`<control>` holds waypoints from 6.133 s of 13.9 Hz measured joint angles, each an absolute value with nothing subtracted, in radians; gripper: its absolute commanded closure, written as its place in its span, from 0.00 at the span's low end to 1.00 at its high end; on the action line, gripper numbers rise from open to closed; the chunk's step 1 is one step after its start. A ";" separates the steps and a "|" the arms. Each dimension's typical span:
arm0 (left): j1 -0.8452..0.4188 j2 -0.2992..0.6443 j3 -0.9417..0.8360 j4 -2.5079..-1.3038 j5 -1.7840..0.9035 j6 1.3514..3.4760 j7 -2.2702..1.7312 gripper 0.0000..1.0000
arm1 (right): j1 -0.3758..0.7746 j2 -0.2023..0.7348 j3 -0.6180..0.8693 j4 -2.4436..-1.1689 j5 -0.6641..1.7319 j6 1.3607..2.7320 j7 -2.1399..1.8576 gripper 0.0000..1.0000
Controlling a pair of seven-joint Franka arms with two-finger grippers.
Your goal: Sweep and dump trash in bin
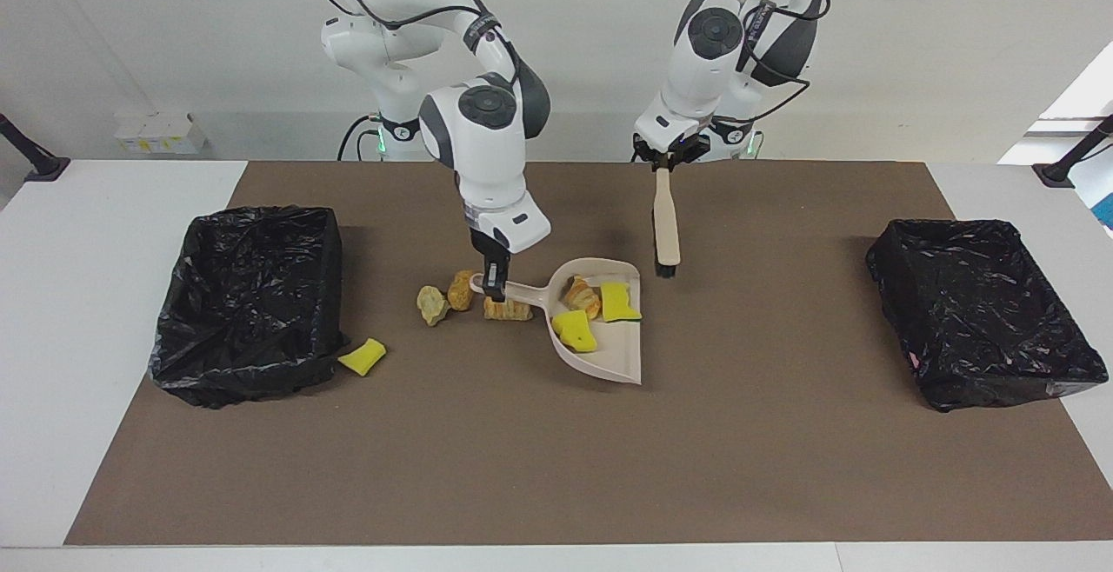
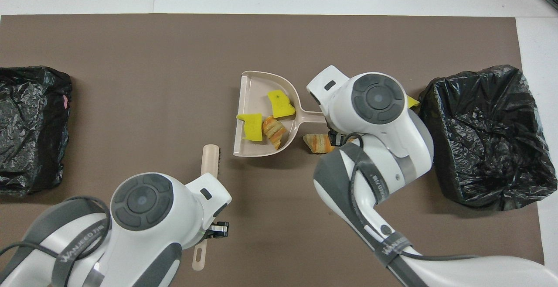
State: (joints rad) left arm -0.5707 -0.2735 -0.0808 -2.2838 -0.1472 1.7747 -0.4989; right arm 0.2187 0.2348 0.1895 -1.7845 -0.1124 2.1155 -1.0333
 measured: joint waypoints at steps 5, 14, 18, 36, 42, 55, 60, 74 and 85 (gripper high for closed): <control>-0.711 -0.317 -0.193 -2.466 -0.148 1.995 -0.750 1.00 | 0.054 0.212 0.189 -1.698 -0.061 1.967 -1.249 1.00; -0.829 -0.304 -0.186 -2.597 -0.208 2.146 -0.819 1.00 | -0.317 0.118 0.176 -1.641 -0.069 1.844 -1.521 1.00; -0.810 -0.297 -0.176 -2.596 -0.250 2.149 -0.775 0.00 | -0.451 0.053 0.173 -1.638 -0.139 1.795 -1.556 1.00; -0.283 -0.119 -0.157 -1.761 -0.097 1.609 -0.285 0.00 | -0.507 -0.066 0.189 -1.812 -0.659 1.897 -1.606 1.00; -0.161 -0.068 -0.149 -1.531 -0.070 1.411 -0.159 0.00 | -0.383 -0.125 0.194 -1.820 -0.857 1.863 -1.601 1.00; -0.086 -0.026 -0.130 -1.430 -0.004 1.341 0.050 0.00 | -0.314 -0.240 0.198 -1.930 -0.831 1.868 -1.451 1.00; -0.027 -0.018 -0.126 -1.415 -0.006 1.384 0.104 0.00 | -0.322 -0.226 0.187 -1.925 -0.462 1.860 -1.289 1.00; -0.018 -0.018 -0.126 -1.415 -0.007 1.395 0.110 0.00 | 0.032 -0.054 0.207 -1.923 -0.080 1.819 -0.079 1.00; -0.018 -0.018 -0.126 -1.415 -0.007 1.395 0.110 0.00 | 0.503 0.437 0.204 -1.512 -0.078 1.940 0.703 1.00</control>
State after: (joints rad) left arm -0.0177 -0.0179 -0.1260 -1.4152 -0.0068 1.3950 0.1102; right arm 0.5032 0.4371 0.2040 -1.5116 -0.0779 1.9396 0.7030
